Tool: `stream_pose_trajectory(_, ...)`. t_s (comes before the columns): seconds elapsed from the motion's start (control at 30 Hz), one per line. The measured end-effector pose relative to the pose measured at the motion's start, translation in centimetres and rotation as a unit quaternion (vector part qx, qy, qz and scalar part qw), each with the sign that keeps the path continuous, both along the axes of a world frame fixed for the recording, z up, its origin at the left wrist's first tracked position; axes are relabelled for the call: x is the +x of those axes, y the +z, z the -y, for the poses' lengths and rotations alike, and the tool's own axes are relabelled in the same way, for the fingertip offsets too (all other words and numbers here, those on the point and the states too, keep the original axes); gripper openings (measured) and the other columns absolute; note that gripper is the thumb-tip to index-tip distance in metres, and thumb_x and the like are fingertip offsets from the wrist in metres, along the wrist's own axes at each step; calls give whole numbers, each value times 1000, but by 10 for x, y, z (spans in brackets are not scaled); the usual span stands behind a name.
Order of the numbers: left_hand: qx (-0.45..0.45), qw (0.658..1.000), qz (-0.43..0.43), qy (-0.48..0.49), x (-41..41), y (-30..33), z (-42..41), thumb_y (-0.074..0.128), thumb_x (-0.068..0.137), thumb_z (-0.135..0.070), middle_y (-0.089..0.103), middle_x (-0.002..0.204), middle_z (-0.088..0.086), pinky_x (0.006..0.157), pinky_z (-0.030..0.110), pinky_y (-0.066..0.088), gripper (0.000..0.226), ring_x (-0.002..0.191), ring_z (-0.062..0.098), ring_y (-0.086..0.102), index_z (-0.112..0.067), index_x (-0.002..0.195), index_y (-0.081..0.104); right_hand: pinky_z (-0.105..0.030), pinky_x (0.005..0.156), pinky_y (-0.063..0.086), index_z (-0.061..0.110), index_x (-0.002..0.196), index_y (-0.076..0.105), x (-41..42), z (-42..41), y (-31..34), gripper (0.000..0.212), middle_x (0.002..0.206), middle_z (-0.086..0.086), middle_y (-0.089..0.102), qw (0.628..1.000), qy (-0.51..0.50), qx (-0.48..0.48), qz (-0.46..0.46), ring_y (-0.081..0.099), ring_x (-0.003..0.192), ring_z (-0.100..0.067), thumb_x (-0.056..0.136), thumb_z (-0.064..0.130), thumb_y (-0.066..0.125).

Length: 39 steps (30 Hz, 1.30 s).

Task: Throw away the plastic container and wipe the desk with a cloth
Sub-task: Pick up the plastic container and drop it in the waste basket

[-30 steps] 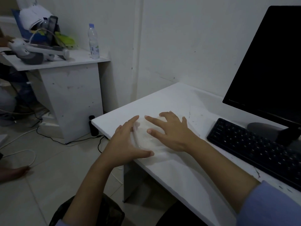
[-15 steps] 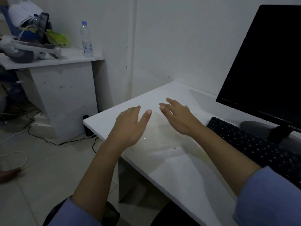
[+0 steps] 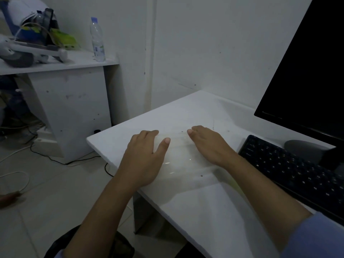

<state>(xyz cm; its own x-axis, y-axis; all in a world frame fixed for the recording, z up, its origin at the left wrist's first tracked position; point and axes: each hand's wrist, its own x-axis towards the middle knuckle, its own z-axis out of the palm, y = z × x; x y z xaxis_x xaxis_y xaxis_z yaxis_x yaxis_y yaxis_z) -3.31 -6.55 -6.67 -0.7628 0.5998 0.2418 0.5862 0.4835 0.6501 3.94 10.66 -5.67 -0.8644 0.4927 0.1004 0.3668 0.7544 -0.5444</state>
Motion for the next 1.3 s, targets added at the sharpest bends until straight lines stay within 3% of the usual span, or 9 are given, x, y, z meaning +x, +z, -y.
stream_pose_trajectory(0.1, 1, 1000, -5, -1, -1, -1, -1, 34, 96, -40, 37, 144, -2, 109, 34, 24, 48, 133, 17, 29, -20, 139, 35, -26, 74, 33, 13, 80, 52, -3, -5, -4, 37, 86, -2, 51, 996, -82, 10, -35, 47, 78, -16, 95, 40, 33)
stream_pose_trajectory(0.2, 46, 998, 22, 23, 0, -2, -2, 39, 95, -36, 37, 144, 0, 109, 34, 25, 48, 132, 18, 31, -18, 139, 34, -31, 51, 26, 12, 51, 30, 0, -4, 0, 50, 54, -2, 34, 987, -154, -9, -38, 33, 51, -16, 95, 33, 37)
stream_pose_trajectory(0.37, 93, 986, 50, 129, 1, -1, 0, 33, 96, -41, 47, 133, 10, 96, 38, 35, 48, 121, 26, 41, -10, 132, 41, -30, 60, 36, -4, 91, 53, 5, 4, 6, 47, 89, -15, 64, 976, -139, -79, -149, 63, 73, -27, 96, 38, 34)
stream_pose_trajectory(0.47, 175, 970, 126, 113, -6, 3, -3, 25, 99, -40, 62, 102, 12, 76, 30, 36, 43, 92, 24, 53, -8, 106, 53, -31, 56, 50, 4, 98, 47, 11, 13, 16, 44, 78, -11, 63, 938, -142, -248, -197, 63, 52, -22, 95, 45, 33)
stream_pose_trajectory(0.6, 300, 919, 240, 91, -7, 18, -6, 24, 98, -45, 63, 73, 7, 65, 30, 46, 41, 62, 20, 59, -17, 84, 51, -42, 63, 57, 5, 87, 60, 19, 23, 21, 59, 57, -9, 60, 933, -158, -262, -191, 61, 53, -25, 91, 57, 31)
stream_pose_trajectory(0.8, 305, 932, 183, 76, 1, 24, -6, 29, 97, -44, 61, 64, 6, 60, 31, 50, 37, 43, 7, 57, -19, 78, 48, -48, 67, 55, 5, 68, 56, 30, 25, 23, 61, 53, -14, 57, 910, -165, -312, -216, 57, 51, -27, 89, 59, 36)
stream_pose_trajectory(0.97, 311, 924, 214, 64, 2, 31, -10, 32, 98, -41, 60, 67, 7, 49, 18, 50, 35, 57, 16, 57, -15, 84, 51, -36, 58, 51, 6, 66, 56, 36, 26, 27, 59, 52, -13, 55, 900, -172, -320, -240, 56, 52, -28, 89, 58, 38)
stream_pose_trajectory(1.1, 293, 908, 296, 44, 4, 43, -10, 25, 97, -49, 61, 81, 6, 69, 34, 53, 43, 71, 20, 60, -16, 105, 51, -29, 49, 51, 7, 69, 57, 39, 23, 33, 61, 52, -8, 56, 864, -211, -367, -273, 59, 49, -26, 89, 61, 34)
stream_pose_trajectory(1.3, 277, 922, 260, 74, 13, 43, -9, 18, 94, -55, 62, 86, 10, 57, 25, 51, 63, 82, 21, 60, -11, 86, 62, -25, 52, 49, 16, 90, 64, 51, 25, 37, 56, 59, -7, 58, 864, -199, -383, -257, 60, 49, -21, 90, 60, 30)
